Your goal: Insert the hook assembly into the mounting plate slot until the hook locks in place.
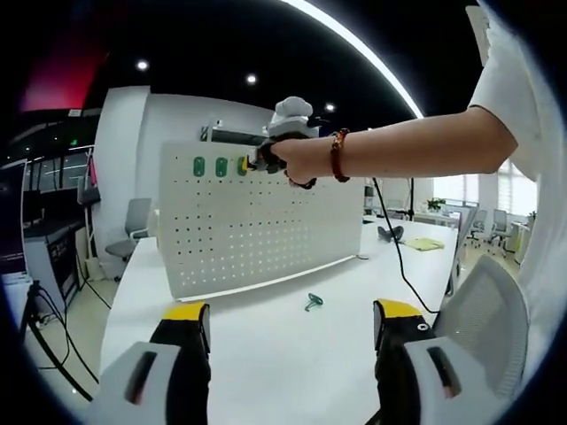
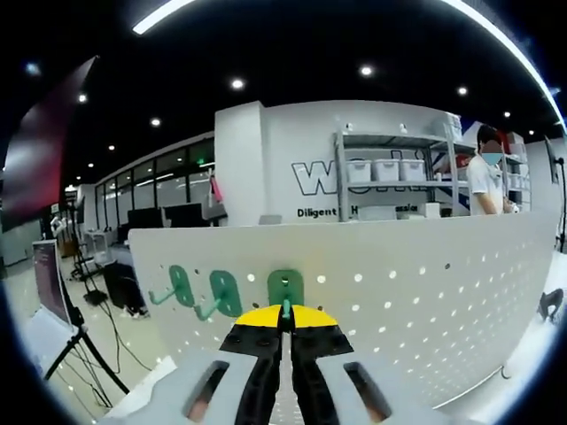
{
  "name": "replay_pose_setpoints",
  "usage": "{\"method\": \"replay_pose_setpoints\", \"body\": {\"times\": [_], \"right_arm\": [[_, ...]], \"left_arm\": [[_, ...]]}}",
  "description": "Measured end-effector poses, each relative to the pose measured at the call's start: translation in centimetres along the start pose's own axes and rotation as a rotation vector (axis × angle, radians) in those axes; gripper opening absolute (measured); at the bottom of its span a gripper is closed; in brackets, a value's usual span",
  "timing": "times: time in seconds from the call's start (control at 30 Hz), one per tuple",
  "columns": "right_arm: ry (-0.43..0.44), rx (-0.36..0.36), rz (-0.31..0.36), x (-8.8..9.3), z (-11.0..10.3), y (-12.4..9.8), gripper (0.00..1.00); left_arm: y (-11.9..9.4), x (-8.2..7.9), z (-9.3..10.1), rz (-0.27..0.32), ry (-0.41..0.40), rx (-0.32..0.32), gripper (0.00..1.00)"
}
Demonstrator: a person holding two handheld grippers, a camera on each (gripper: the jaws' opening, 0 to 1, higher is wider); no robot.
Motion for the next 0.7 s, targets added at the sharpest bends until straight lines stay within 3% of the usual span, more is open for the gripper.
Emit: {"method": "replay_pose_setpoints", "body": {"times": [0.1, 0.17, 0.27, 0.47, 0.7], "right_arm": [[-0.027, 0.001, -0.013, 0.01, -0.20, 0.09, 0.02], [0.018, -0.060, -0.046, 0.32, -0.81, 0.18, 0.05], [-0.002, -0.037, -0.030, 0.23, -0.27, 0.27, 0.04], [-0.015, -0.086, -0.010, -0.22, -0.41, 0.61, 0.09], [-0.058, -0.094, -0.005, -0.55, -0.56, 0.27, 0.13]], "left_arm": [[0.01, 0.00, -0.11, 0.002, -0.002, -0.003, 0.77], [0.00, 0.11, -0.12, -0.012, 0.006, -0.001, 0.76], [-0.04, -0.05, -0.10, -0.003, 0.003, 0.000, 0.76], [-0.30, -0.02, -0.32, -0.009, 0.002, -0.003, 0.75], [-0.24, -0.19, -0.37, -0.020, 0.010, 0.006, 0.75]]}}
Point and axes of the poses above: the point that each gripper's makers call its tool centre point, and the gripper's own axes: y roughly forward along the fingers, z roughly to its right, x roughly out of its underside, the point moved 4 cm from there along -y, roughly backward along the fingers, and after that the axes turned 1 degree about x, right-handed, at the moved point
